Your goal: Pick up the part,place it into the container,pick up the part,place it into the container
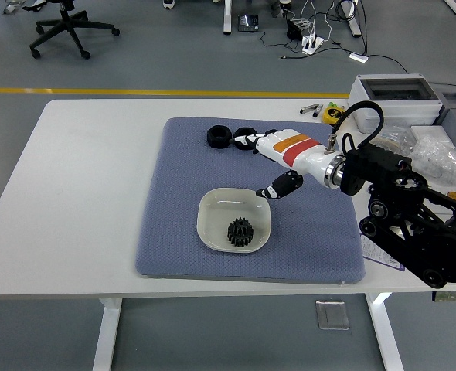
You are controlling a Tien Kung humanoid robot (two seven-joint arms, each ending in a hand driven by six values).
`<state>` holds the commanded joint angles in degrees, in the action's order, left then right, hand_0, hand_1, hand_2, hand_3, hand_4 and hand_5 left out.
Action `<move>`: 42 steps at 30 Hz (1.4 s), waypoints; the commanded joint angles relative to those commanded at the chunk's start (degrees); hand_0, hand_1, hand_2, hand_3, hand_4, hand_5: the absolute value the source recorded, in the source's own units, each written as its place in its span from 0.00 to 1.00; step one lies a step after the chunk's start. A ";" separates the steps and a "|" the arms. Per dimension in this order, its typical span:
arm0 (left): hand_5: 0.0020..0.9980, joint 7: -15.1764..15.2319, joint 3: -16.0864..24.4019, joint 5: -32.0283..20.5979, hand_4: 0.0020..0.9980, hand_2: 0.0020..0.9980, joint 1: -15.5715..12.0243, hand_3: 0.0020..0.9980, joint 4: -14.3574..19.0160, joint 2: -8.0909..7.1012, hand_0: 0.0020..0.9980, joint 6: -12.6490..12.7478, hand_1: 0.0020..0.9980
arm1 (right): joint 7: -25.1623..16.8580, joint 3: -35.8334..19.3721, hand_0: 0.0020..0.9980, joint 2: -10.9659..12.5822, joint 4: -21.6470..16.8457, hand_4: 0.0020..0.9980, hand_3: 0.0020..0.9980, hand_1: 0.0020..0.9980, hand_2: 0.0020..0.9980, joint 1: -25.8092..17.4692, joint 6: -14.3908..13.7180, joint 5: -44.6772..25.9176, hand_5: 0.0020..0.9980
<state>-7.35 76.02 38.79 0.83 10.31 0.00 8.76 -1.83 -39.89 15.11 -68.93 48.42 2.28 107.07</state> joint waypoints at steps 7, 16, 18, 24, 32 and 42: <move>0.73 -0.23 1.00 1.37 0.59 0.87 -0.16 0.63 0.00 0.00 0.88 -0.02 0.85 | -3.76 -3.09 1.00 1.87 -2.42 1.00 1.00 1.00 1.00 -4.75 -11.81 -15.96 0.35; 0.73 -0.20 1.77 2.43 0.59 0.87 -0.21 0.63 0.00 0.00 0.88 -0.10 0.85 | -8.39 -9.38 1.00 2.83 -8.37 1.00 1.00 1.00 0.99 -13.42 -12.78 -37.56 0.49; 0.73 -0.15 1.78 2.43 0.59 0.87 -0.10 0.63 0.00 0.00 0.88 -0.14 0.85 | -9.25 -12.14 1.00 2.79 -8.66 1.00 1.00 0.99 0.95 -15.59 -13.96 -42.40 0.55; 0.73 0.09 1.61 2.05 0.58 0.87 0.37 0.63 0.00 0.00 0.88 -0.36 0.85 | -10.84 -19.45 1.00 2.16 -6.78 1.00 0.97 0.94 0.93 -21.26 -16.26 -56.93 0.52; 0.73 0.26 1.65 2.09 0.58 0.87 0.65 0.63 0.00 0.00 0.88 -0.40 0.84 | -10.48 -26.09 0.94 0.75 -6.26 1.00 0.96 0.90 0.90 -27.11 -14.86 -76.29 0.49; 0.74 0.50 1.84 2.34 0.58 0.87 0.80 0.63 0.00 0.00 0.88 -0.45 0.84 | -10.04 -30.57 0.89 -1.44 -7.07 0.95 0.95 0.87 0.89 -32.23 -14.01 -94.24 0.33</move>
<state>-6.84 77.86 41.13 1.64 10.31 0.00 8.31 -11.87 -70.46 13.67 -76.00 16.18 -11.73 12.83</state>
